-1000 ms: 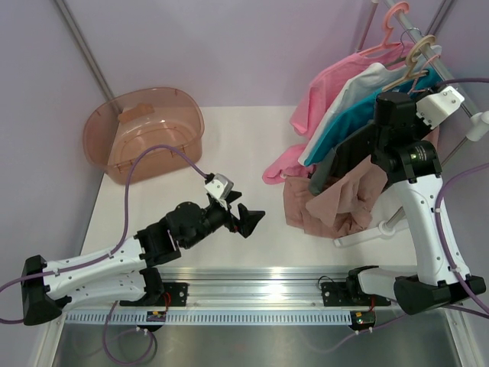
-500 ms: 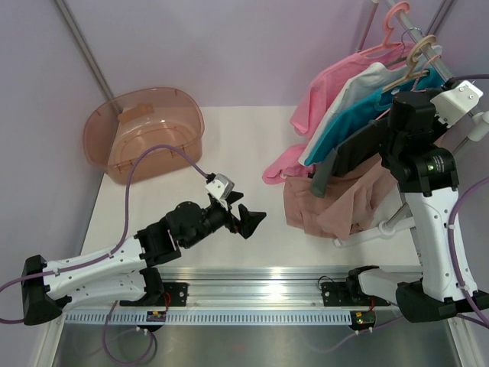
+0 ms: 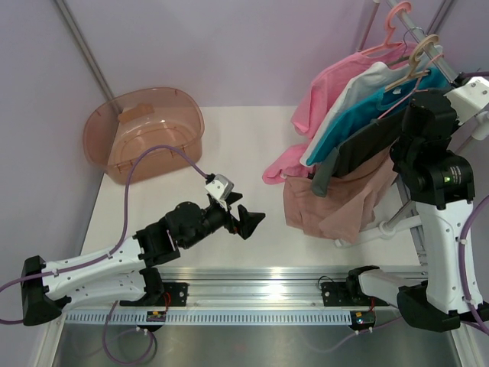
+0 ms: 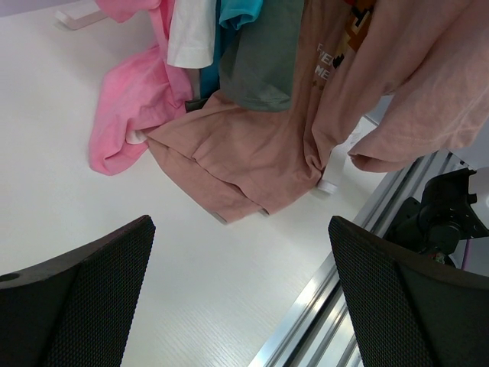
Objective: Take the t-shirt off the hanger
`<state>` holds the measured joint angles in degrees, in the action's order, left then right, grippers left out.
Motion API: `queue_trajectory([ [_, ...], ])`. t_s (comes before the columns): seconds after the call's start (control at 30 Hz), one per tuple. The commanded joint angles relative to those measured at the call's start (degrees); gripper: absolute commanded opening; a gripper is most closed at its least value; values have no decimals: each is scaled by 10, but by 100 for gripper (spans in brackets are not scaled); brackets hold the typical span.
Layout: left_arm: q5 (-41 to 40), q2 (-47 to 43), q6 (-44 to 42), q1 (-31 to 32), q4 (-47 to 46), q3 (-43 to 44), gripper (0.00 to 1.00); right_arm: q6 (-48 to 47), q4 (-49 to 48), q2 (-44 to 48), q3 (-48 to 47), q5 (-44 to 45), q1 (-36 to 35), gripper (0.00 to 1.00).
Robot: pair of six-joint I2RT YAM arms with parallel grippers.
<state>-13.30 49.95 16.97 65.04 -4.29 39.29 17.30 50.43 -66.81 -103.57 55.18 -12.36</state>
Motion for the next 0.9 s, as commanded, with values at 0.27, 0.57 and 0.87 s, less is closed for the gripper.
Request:
queue_trajectory([
  [0.27, 3, -14, 1, 3, -13, 24, 99, 52, 35, -2, -13, -59, 1, 0],
  [0.57, -23, -10, -12, 2, -13, 21, 99, 65, 113, 27, -22, -112, 0, 0],
  [0.87, -31, -19, -19, 3, -9, 20, 99, 78, 170, 93, -16, -241, -1, 0],
])
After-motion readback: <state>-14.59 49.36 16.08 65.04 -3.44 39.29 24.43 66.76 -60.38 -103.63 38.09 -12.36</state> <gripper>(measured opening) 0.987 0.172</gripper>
